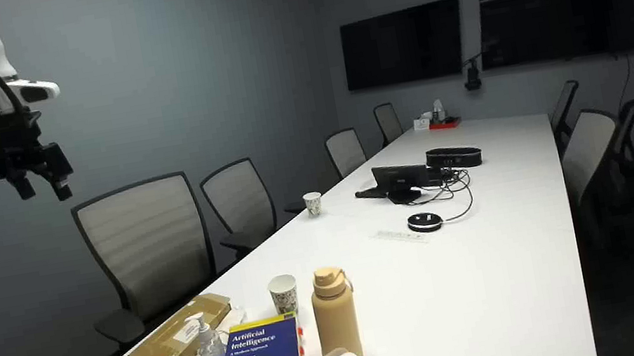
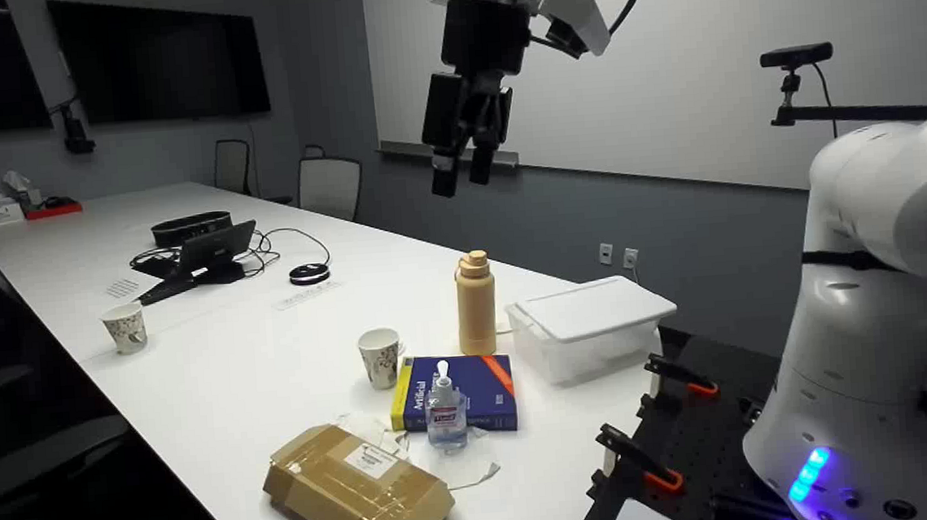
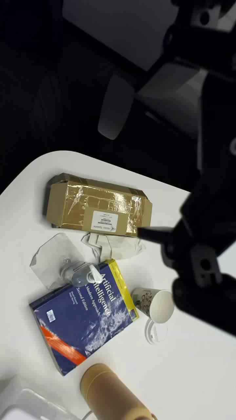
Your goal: Move the cup on the left forwards.
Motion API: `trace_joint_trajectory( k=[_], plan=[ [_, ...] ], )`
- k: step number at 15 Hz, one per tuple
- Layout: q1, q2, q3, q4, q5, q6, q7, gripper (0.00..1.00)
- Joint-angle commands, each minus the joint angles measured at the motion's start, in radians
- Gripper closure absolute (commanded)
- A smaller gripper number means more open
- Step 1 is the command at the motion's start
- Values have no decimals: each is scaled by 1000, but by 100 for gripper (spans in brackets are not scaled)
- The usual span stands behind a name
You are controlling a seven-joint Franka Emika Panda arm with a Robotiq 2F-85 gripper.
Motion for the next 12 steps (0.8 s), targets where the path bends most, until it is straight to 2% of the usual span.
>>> trace_joint_trajectory(
  k=[1,7,12],
  plan=[
    [2,1,-2,2,-2,-3,2,0],
    [2,1,-2,2,-2,-3,2,0],
    [-55,148,-39,81,-67,22,-36,0]
  ],
)
